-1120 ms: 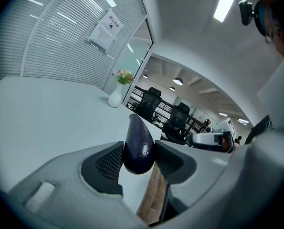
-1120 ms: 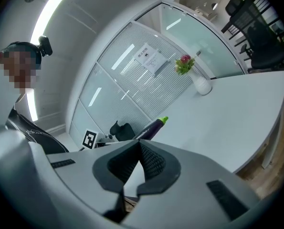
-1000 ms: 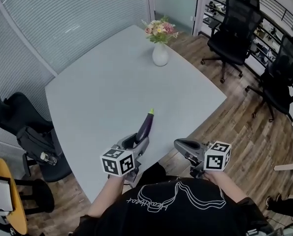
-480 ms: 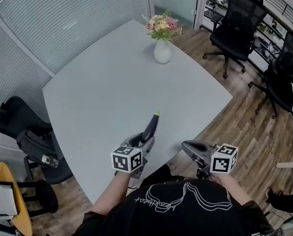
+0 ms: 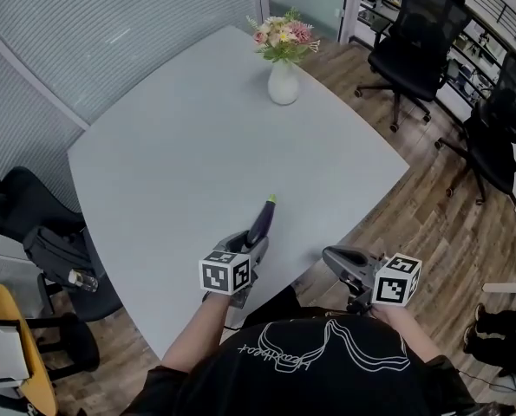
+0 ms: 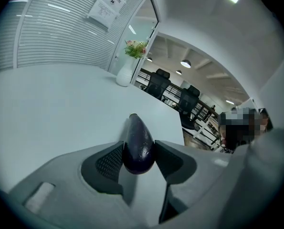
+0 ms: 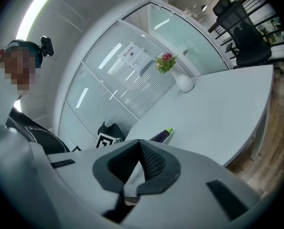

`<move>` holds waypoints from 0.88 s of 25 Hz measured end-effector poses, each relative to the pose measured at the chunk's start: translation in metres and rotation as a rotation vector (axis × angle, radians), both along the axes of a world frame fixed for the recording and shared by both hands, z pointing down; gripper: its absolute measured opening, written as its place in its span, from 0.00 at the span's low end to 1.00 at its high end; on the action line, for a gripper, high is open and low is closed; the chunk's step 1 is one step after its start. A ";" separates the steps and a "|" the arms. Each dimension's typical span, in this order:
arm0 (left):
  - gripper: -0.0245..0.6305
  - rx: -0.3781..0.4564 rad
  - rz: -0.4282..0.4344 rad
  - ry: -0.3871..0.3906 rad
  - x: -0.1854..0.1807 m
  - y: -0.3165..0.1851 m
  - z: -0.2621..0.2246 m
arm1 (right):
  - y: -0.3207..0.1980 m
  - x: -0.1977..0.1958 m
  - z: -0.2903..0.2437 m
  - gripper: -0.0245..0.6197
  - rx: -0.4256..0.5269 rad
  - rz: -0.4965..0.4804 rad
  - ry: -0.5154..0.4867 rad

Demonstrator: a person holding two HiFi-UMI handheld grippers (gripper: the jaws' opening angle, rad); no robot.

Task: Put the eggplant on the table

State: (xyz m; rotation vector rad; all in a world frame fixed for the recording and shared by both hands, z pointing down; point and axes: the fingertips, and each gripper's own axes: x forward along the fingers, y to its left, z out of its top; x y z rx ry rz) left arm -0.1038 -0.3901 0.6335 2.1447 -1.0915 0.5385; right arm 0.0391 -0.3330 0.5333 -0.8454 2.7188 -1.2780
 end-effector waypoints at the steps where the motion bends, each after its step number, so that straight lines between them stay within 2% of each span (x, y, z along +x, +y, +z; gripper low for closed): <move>1: 0.36 -0.005 -0.002 -0.006 0.000 0.000 0.003 | 0.000 0.001 0.001 0.05 -0.005 0.001 0.000; 8: 0.36 -0.026 0.001 -0.034 0.001 0.003 0.018 | 0.002 0.003 0.004 0.05 -0.016 -0.001 -0.008; 16: 0.36 -0.027 0.033 -0.119 0.006 0.009 0.031 | 0.013 0.002 0.011 0.05 -0.032 -0.022 -0.010; 22: 0.36 -0.018 0.034 -0.142 0.007 0.011 0.034 | 0.016 0.004 0.011 0.05 -0.033 -0.027 -0.001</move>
